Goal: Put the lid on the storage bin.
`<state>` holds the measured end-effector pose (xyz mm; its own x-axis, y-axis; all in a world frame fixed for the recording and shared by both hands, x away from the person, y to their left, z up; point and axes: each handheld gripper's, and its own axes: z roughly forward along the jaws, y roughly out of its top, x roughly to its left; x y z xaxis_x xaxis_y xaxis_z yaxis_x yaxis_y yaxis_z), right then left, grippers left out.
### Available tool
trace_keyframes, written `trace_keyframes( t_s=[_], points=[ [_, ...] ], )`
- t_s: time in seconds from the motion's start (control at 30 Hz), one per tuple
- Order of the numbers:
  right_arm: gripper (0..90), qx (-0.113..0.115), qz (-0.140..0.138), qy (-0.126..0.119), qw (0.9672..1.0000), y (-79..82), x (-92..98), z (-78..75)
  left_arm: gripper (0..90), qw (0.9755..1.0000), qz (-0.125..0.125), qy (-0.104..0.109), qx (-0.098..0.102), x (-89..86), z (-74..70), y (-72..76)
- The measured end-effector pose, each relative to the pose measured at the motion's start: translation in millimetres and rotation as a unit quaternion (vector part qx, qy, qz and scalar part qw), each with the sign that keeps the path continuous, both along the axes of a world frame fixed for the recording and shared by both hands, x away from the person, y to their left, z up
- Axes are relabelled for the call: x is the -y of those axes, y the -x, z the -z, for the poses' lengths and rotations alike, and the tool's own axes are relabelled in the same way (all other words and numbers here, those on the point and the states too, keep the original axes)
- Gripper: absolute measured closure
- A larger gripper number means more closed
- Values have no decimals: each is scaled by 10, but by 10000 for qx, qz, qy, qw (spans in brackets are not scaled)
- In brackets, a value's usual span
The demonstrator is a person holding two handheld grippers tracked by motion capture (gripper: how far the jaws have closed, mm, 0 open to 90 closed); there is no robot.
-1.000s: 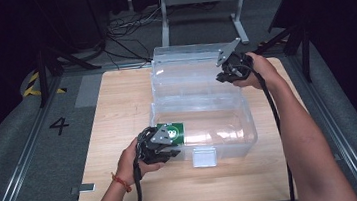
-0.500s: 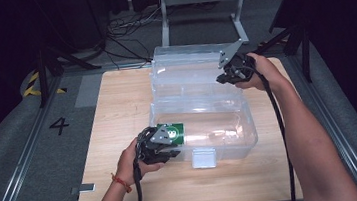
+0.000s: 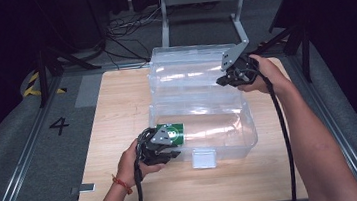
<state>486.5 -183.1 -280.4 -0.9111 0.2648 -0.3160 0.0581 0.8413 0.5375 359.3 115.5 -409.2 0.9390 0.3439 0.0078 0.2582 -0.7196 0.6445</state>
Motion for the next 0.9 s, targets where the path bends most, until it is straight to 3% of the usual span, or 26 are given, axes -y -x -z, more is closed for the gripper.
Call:
trace_keyframes(
  t_s=[0.9],
  points=[
    [900, 249, -228, -157, 9993, 426, 15, -30, 730, 10000, -46, -40, -24, 7, -4, 11]
  ],
)
